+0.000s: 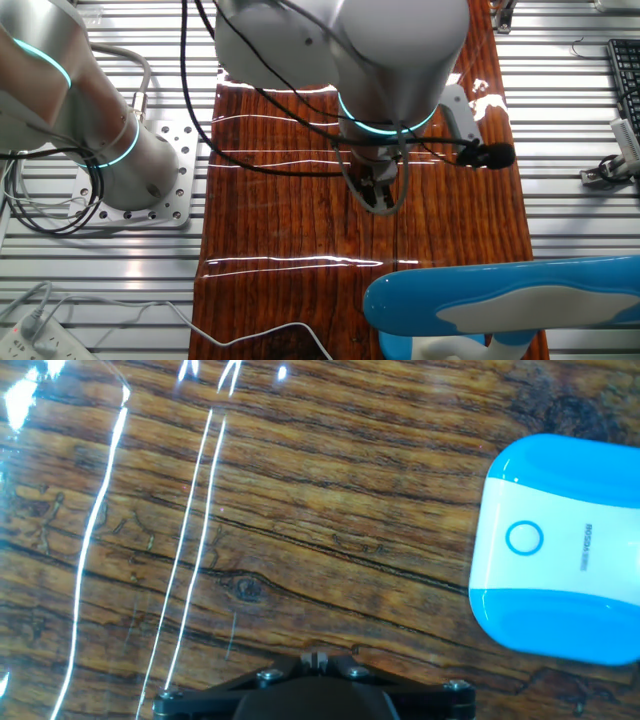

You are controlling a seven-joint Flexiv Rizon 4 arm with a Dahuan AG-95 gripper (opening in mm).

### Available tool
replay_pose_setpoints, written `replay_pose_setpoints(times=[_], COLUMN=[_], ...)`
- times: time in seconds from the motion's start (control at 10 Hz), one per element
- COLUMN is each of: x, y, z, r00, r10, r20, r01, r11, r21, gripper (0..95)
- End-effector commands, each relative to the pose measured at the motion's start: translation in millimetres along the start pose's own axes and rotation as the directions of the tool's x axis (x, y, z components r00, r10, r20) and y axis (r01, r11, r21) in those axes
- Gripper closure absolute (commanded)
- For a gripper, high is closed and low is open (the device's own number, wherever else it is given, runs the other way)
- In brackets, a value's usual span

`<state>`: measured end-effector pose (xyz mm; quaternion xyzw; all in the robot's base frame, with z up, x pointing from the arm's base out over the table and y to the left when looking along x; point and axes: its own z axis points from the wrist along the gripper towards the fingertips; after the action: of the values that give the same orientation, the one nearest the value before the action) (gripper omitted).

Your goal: Turn on the desk lamp by pressing the button

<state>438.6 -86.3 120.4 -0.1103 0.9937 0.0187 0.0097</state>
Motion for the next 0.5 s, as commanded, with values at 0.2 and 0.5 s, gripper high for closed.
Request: replay_pose_setpoints(times=[0.2,0.5], x=[1.8,1.8], y=[0.3,0.3], z=[-0.6,-0.6], r00=[1.000,1.000], r10=[-0.010,-0.009], r20=[-0.012,-0.015], r01=[0.010,0.009], r11=[1.000,1.000], r21=[0.004,0.001], gripper=[95.0,95.0])
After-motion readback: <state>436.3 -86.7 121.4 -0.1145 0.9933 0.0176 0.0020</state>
